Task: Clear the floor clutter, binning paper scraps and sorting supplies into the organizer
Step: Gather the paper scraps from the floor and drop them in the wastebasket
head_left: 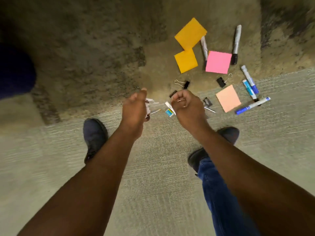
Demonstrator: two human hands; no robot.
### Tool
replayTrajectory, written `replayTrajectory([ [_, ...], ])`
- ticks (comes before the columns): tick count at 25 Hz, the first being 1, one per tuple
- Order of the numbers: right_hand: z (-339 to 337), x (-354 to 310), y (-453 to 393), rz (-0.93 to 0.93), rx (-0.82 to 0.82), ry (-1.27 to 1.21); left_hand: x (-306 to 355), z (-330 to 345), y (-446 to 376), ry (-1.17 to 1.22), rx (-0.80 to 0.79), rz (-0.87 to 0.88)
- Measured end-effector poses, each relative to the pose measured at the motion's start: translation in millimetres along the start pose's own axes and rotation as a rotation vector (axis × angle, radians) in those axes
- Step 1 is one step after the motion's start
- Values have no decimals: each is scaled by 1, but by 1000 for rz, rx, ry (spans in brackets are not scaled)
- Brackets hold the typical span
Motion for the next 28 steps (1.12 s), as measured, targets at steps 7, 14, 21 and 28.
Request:
replayTrajectory([
  [7,199,-215,38,-208,-190,-206,99,-228,37,261,246,207],
  [14,328,-414,84,-722,-190,-69,189,-444,63,273,691,471],
  [21,462,-446,66,-906,-358,611,198,-507,-10,-138,739,409],
  [28,433,-410,75,-958,-363,565,177,-462,8,-358,568,622],
])
Point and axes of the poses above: each hand's wrist, its own y-axis away from the middle knuckle, its own z-axis out of the palm, x = y × z, the point moved 10 cm from there along -y, towards the middle knuckle, and after that the axes turned 2 degrees about -x, right-handed, at the moved point
